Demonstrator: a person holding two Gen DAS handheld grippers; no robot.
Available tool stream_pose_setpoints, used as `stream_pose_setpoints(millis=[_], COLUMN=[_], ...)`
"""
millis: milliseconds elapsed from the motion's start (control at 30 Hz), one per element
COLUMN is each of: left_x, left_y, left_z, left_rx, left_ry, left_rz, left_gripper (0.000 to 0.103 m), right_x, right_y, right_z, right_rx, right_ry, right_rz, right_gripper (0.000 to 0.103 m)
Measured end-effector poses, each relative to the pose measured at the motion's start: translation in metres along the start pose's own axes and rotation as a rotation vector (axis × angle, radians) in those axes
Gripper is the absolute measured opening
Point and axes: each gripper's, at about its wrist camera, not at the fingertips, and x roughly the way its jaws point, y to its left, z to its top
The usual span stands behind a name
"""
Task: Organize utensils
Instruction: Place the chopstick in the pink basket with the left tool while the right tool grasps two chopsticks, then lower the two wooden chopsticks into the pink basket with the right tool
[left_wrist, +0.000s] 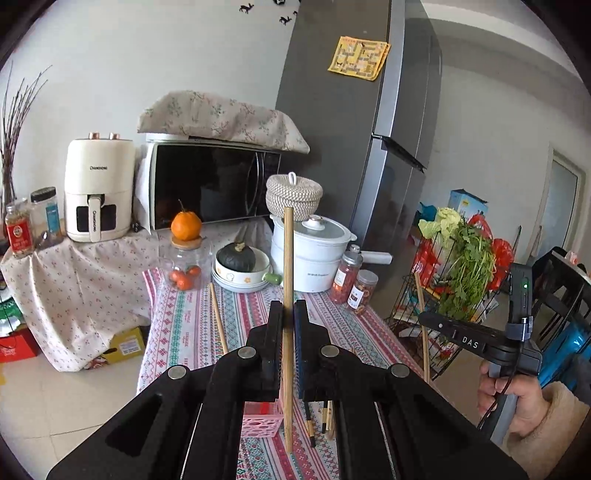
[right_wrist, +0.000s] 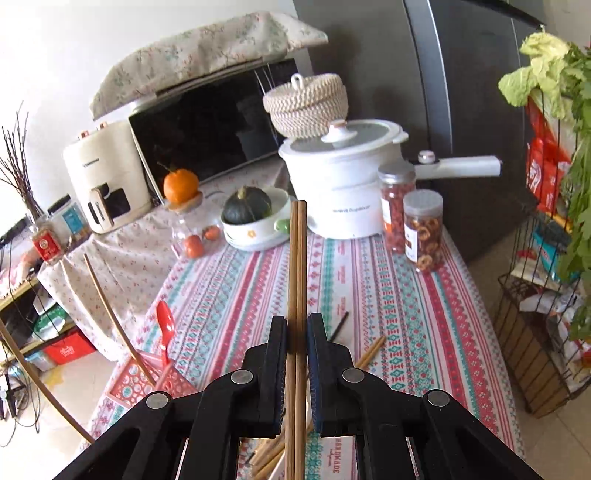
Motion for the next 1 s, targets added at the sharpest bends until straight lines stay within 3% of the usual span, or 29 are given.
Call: stream_pose_setpoints(millis=[167, 367, 500, 733, 1000], left_x=[-0.004, 0.022, 0.052, 0.103, 0.126], left_y=[0.007, 0.003, 0.004, 0.028, 0.038], left_z=[0.004, -0.007, -0.017, -0.032, -0.042], left_rx=[-0.017, 0.082, 0.112, 0.027, 0.003], left_ry=[-0.109, -0.141, -0.098, 0.045, 0.145], left_rz=[0.041, 0.062, 0.092, 0.148, 0.163], left_gripper=[0.006, 0.006, 0.006, 0.006, 0.006], right_x=[-0.022, -0.026, -0.022, -0.009, 0.001], right_y=[0.017, 0.037, 0.045, 0.058, 0.071], right_z=[0.007, 0.010, 0.010, 0.005, 0.001], right_rx=[-0.007, -0.051, -0.065, -0.087, -0.113], right_ry=[-0.116, -0.184, -0.191, -0.182, -0.188], right_rz=[0.006, 0.009, 0.023, 0.035, 0.056], right_gripper=[0.009, 0.009, 0.009, 0.009, 0.009])
